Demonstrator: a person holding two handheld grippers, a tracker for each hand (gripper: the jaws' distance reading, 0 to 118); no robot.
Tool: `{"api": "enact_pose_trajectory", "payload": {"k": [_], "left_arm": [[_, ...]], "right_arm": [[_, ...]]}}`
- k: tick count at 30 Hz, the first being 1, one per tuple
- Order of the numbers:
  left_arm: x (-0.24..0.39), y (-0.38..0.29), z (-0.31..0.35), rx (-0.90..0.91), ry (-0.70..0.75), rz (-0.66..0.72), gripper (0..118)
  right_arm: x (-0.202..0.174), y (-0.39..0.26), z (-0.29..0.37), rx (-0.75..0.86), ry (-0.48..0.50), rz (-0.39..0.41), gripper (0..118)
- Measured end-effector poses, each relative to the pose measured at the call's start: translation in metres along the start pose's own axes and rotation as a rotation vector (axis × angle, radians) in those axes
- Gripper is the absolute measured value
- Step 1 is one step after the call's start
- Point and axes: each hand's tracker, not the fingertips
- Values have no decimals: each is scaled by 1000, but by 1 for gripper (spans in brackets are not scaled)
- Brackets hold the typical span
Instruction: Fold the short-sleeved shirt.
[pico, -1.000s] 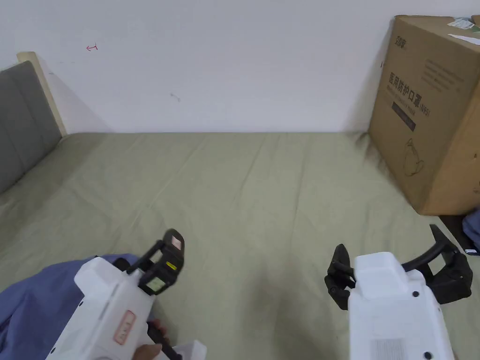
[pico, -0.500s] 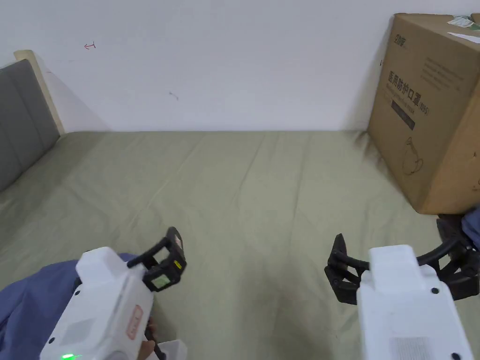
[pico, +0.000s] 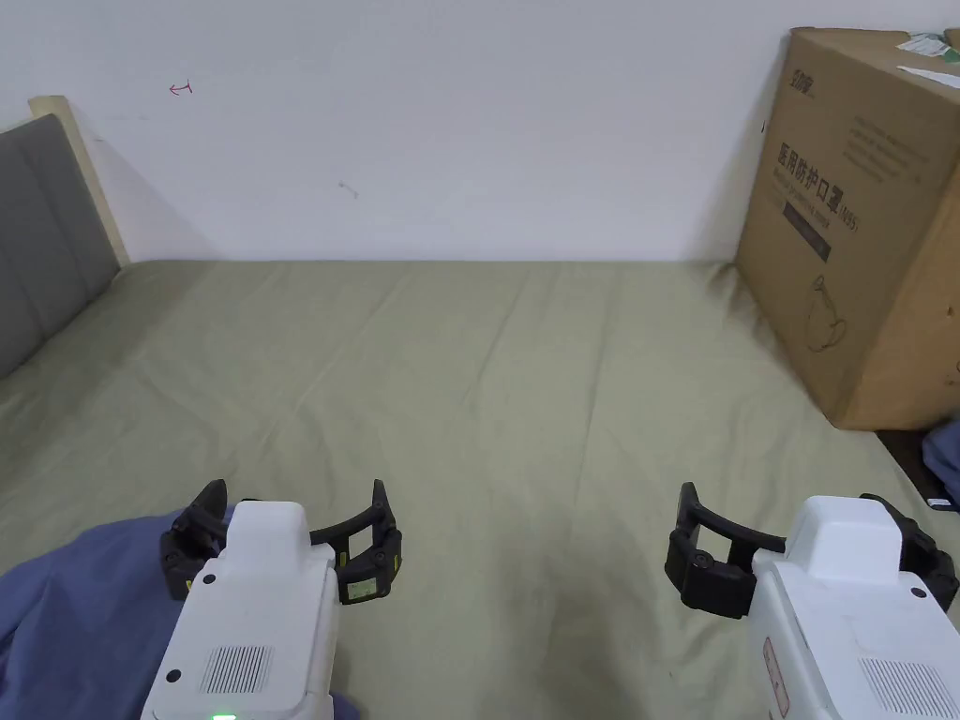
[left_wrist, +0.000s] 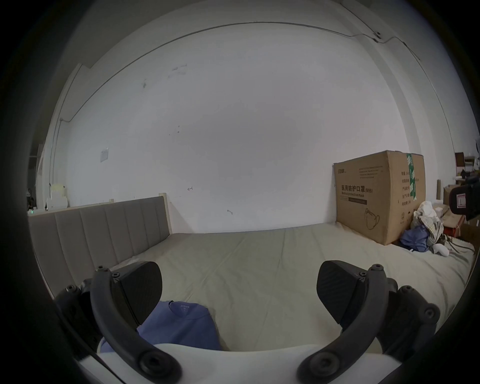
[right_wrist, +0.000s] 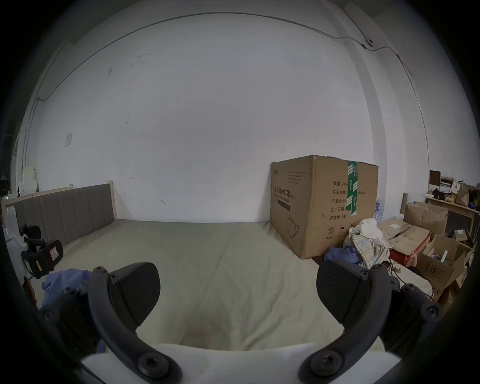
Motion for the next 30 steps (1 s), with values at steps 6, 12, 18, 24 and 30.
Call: {"api": "enact_pose_trajectory", "payload": {"k": [6,12,18,24,30], "left_arm": [[-3,0,2,-2,-4,14,118],[-5,-1,3,5,-7,3,118],[-6,-2,3,6,-8,0,118],[-5,-1,3,13,-21,-15,118],[-4,-1,4,20,-27,-28,118]], "right_arm": [[-1,0,0,-3,5,3,118],[-2,-1,0,-14,8,3,118],[-3,-1,-1,-21,7,1,118],[-4,-1,-2,-19,6,2,118],[-4,-1,-2,-22,2,0,117]]}}
